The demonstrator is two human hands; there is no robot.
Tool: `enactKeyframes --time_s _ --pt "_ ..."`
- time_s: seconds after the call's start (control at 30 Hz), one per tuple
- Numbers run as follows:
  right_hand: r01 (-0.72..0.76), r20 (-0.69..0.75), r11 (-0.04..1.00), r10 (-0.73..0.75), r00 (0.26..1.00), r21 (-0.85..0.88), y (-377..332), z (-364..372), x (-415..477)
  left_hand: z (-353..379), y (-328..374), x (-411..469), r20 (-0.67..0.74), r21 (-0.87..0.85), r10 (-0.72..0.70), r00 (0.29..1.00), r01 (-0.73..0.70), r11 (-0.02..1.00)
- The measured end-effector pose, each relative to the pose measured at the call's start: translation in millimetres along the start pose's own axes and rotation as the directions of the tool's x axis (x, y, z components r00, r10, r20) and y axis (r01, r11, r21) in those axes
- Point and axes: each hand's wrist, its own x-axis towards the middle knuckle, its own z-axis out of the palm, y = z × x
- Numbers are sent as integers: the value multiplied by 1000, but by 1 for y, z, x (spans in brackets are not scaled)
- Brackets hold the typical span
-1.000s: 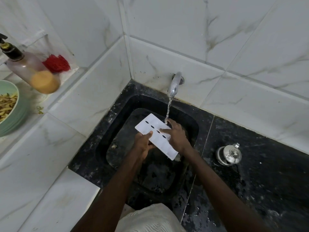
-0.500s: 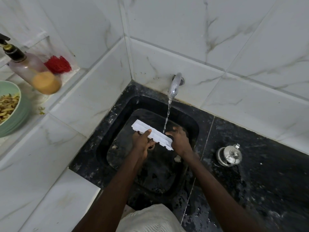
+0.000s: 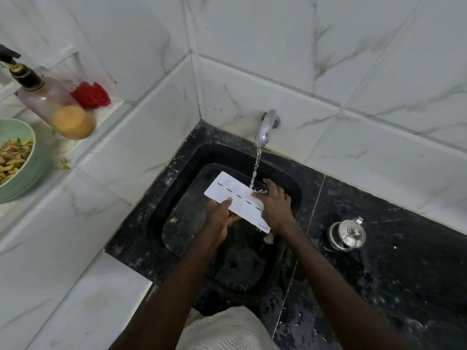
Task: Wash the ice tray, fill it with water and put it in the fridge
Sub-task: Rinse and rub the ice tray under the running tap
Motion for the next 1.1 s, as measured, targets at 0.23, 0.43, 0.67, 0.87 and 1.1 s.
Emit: enactKeyframes --time_s 0.23,0.43,0.67,0.87,1.1 --pt "82 -16 989 -80 997 126 1 -5 1 -9 10 9 -21 -15 -1 1000 0 1000" --pt "85 71 991 -93 993 105 -10 -6 2 -5 8 8 -16 -33 -8 1000 7 999" --pt "-13 -59 968 28 998 250 -2 -3 0 -13 16 11 -76 -196 -63 995 47 980" --pt "36 -42 943 -23 999 331 -6 -1 -6 -14 13 4 -63 -265 -107 992 87 960" --pt "47 -2 942 -49 999 333 -9 13 -19 -6 7 -10 -25 -217 -97 995 89 972"
